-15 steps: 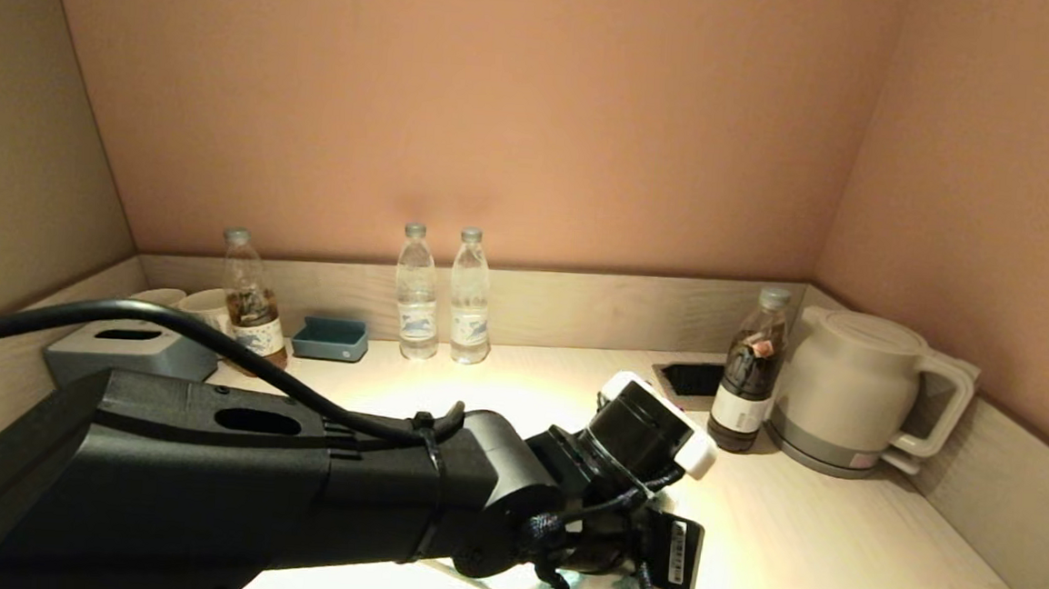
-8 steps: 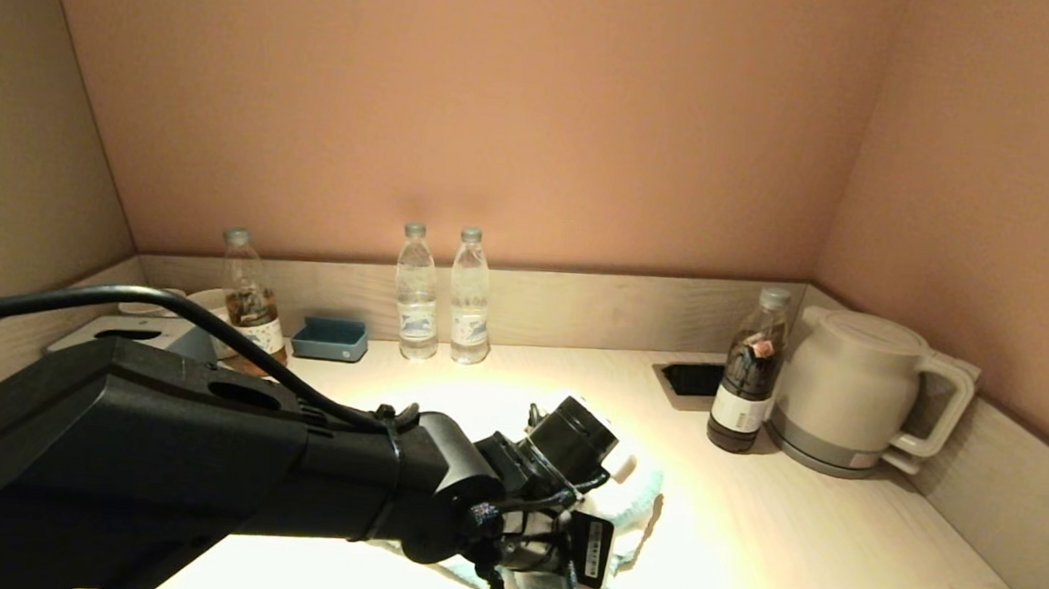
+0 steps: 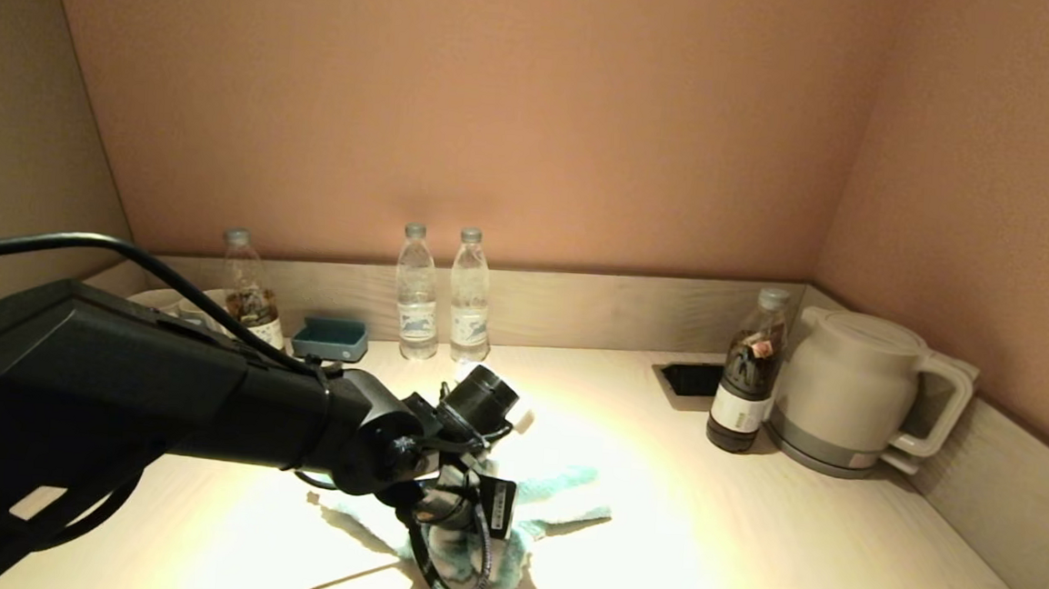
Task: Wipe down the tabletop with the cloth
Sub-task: Sweep the stains on the table
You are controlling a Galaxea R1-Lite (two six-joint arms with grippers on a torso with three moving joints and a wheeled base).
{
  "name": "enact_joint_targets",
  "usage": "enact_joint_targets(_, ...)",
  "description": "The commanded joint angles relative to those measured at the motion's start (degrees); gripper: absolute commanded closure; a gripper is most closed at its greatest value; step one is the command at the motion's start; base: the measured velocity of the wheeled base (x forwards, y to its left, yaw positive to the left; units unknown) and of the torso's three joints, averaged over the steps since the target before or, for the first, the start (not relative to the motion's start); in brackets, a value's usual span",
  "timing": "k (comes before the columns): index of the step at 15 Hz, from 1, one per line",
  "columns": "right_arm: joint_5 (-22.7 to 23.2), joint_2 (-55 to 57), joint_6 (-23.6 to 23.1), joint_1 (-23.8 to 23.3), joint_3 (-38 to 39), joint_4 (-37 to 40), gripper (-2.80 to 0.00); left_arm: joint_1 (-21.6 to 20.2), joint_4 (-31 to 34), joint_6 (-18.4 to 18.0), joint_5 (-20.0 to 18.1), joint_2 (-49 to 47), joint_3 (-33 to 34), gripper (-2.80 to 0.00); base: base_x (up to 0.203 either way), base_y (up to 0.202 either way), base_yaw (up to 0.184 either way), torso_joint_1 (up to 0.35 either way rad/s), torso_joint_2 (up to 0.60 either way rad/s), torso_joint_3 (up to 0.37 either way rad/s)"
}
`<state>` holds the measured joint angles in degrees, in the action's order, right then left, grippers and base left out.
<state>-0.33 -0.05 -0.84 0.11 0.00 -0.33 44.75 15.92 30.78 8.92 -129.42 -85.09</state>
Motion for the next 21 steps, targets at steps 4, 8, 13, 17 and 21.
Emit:
enact_joint_targets(4,0.1,0.0,0.0,0.0,0.0,0.0,0.00,-5.0,1.1,0.1,4.0,-0.8,0.3,0.00,0.000,0.000,0.000,0.000,0.00,0.000)
enact_joint_targets(8,0.1,0.0,0.0,0.0,0.0,0.0,0.00,-9.1,0.8,-0.1,6.0,-1.2,-0.2,0.00,0.000,0.000,0.000,0.000,0.00,0.000)
enact_joint_targets(13,0.1,0.0,0.0,0.0,0.0,0.0,0.00,-20.1,0.9,-1.1,11.8,-0.5,-1.4,0.00,0.000,0.000,0.000,0.000,0.00,0.000)
enact_joint_targets(17,0.1,0.0,0.0,0.0,0.0,0.0,0.00,-23.5,1.0,-1.1,12.0,2.2,-2.6,0.00,0.000,0.000,0.000,0.000,0.00,0.000)
enact_joint_targets(21,0.0,0.0,0.0,0.0,0.0,0.0,0.00,-24.0,0.9,-0.8,12.9,7.2,-3.6,0.00,0.000,0.000,0.000,0.000,0.00,0.000)
